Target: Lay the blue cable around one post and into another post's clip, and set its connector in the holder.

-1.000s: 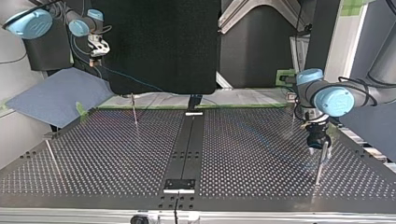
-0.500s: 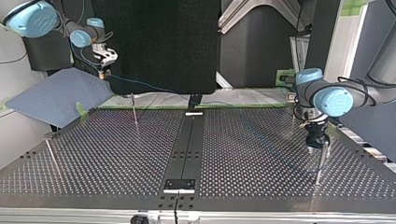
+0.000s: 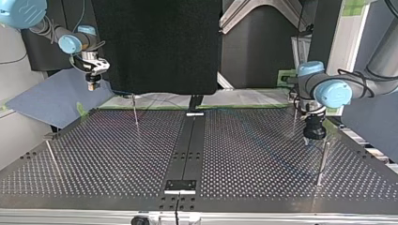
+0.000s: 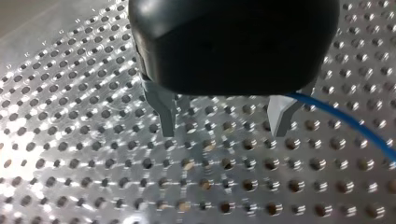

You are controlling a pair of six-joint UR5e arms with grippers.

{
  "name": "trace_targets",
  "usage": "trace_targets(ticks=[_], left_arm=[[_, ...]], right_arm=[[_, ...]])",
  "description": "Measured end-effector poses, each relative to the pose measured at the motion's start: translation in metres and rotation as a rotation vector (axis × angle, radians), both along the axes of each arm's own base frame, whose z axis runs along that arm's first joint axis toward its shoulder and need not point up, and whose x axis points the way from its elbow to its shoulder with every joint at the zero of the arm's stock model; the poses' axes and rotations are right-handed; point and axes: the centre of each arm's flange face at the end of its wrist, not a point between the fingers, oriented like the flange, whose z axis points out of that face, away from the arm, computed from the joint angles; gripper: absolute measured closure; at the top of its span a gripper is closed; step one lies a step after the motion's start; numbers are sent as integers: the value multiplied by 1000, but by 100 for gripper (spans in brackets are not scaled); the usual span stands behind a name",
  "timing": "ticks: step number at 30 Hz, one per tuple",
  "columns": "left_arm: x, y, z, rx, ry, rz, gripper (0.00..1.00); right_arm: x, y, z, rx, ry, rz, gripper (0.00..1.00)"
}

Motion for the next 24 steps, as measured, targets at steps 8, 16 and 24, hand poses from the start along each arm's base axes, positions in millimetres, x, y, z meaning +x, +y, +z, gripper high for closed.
trace_targets(ticks=[8,16,24], left_arm=[[-14,-13,-22,-36,36,-85,2],[-23,-15,-20,-5,65,-65,2],[-37,-15,10,66,61,-7,2]], right_arm=[[5,-1,4,-6,1,7,100],[6,-1,5,-14,1,6,100],[9,-2,5,-21,0,9,100]])
